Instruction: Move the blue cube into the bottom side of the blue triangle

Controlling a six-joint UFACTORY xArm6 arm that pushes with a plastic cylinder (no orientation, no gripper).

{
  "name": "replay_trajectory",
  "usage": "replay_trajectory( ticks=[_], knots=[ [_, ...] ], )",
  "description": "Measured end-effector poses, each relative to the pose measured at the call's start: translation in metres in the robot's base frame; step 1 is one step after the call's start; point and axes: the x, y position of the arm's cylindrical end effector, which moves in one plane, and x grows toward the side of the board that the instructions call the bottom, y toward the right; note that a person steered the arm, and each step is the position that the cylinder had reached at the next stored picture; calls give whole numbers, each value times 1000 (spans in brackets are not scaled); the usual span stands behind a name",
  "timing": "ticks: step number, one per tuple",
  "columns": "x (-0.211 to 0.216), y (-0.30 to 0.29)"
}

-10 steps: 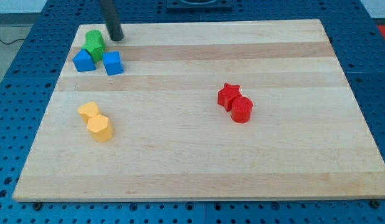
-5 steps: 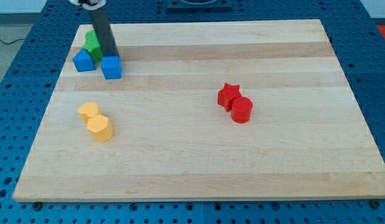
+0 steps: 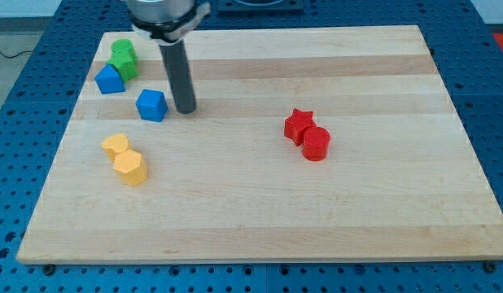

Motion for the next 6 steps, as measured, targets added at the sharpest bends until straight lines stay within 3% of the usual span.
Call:
replay_trajectory(
  ticks=[2,4,6],
  knots=[
    [0,-61],
    [37,-69],
    [-3,-98]
  ],
)
